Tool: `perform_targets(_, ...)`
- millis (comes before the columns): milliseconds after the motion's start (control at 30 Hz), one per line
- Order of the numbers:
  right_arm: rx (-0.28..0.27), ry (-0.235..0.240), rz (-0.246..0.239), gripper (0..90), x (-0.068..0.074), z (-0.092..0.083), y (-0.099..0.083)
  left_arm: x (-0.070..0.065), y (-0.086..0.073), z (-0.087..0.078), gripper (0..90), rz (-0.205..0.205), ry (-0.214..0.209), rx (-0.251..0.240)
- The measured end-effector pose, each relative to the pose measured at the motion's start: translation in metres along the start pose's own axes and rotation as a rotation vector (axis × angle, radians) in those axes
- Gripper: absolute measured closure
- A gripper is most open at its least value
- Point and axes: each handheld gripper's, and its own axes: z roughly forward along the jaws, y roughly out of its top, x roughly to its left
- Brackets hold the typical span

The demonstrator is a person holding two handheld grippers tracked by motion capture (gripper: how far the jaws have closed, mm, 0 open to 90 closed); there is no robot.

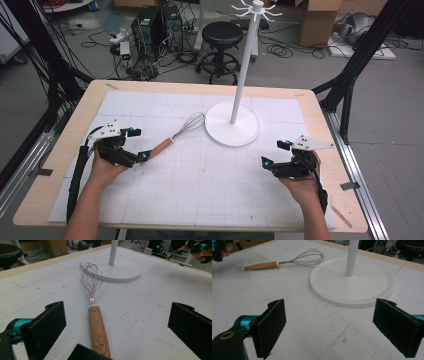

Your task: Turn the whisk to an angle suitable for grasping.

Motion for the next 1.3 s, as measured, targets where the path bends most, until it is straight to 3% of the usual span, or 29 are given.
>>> perform_targets(467,0.009,-0.014,-0.008,10.5,0.002,0.001,0.0,-0.003,0.004,0.006,2.1,0.008,0.001,0.004)
perform_targets(633,0.008,-0.008,-0.007,10.5,0.001,0.0,0.0,-0.001,0.007,0.016,2.2,0.01,0.008,0.041)
perform_targets(667,0.006,-0.01,-0.007,10.5,0.001,0.0,0.001,0.0,0.009,0.023,2.2,0.011,0.014,0.069)
perform_targets(833,0.009,-0.008,-0.013,10.5,0.002,-0.001,0.002,0.005,0.014,0.038,2.2,-0.003,0.043,0.122)
perform_targets(967,0.007,-0.01,-0.016,10.5,0.003,-0.002,0.003,0.009,0.012,0.045,2.2,-0.015,0.063,0.15)
perform_targets(1133,0.02,-0.01,-0.014,10.5,0.003,-0.001,0.002,0.013,0.006,0.05,2.8,-0.015,0.083,0.23)
perform_targets(1267,0.03,-0.014,-0.022,10.5,0.004,0.002,0.002,0.014,0.005,0.051,10.5,-0.013,0.076,0.229)
perform_targets(1300,0.034,-0.012,-0.026,10.5,0.004,0.002,0.002,0.015,0.005,0.051,10.6,-0.019,0.091,0.228)
